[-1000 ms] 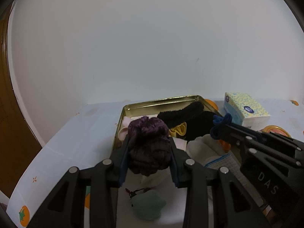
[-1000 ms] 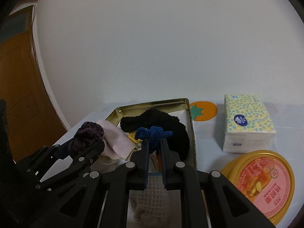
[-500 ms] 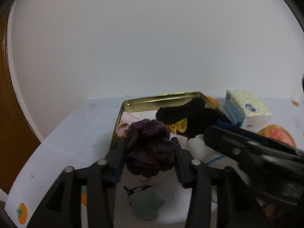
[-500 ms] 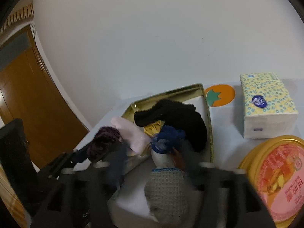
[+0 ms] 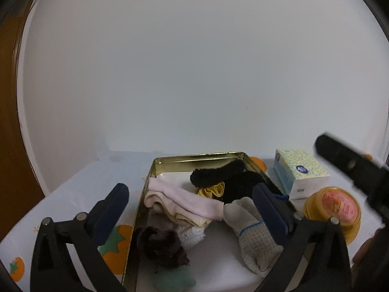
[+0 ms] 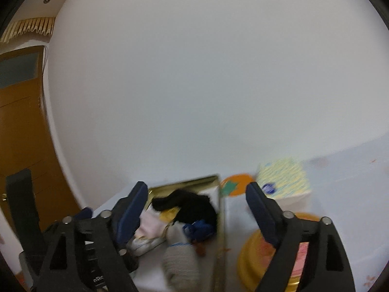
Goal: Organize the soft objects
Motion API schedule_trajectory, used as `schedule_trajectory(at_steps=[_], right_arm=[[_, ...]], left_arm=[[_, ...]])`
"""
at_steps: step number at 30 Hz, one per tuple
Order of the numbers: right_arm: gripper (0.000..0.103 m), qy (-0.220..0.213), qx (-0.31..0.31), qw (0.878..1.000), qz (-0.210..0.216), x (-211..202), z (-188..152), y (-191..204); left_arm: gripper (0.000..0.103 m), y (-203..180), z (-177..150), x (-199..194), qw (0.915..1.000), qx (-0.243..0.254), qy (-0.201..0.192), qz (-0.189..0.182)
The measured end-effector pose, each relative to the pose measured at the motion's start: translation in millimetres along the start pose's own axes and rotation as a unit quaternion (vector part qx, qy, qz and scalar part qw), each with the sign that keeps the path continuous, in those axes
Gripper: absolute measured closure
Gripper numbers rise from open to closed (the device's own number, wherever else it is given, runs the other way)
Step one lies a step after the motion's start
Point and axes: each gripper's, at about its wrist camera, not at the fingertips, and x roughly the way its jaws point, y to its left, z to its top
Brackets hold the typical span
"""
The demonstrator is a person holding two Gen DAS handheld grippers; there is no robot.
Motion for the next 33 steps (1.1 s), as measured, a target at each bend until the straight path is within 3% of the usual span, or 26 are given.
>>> schedule_trajectory(at_steps=[9, 14, 33], right_arm=[[0.017, -0.05, -0.033, 0.998, -0.013, -23.5, -4.6, 7.1], [0.016, -0.052, -0.065, 0.996, -0.014, -28.5, -8.7, 16.4], [0.016, -0.088, -0.066, 0.994, -0.021, -56.1, -11.0, 16.4]], left_arm=[[0.0, 0.3, -2.8, -13.5, 0.9996, -0.007, -0.019, 0.022], [0.0, 3.8, -4.6, -17.7, 0.9991, -0.02, -0.028, 0.026], [0.0, 3.5, -8.4, -34.9, 0.9982, -0.023, -0.046, 0.03]])
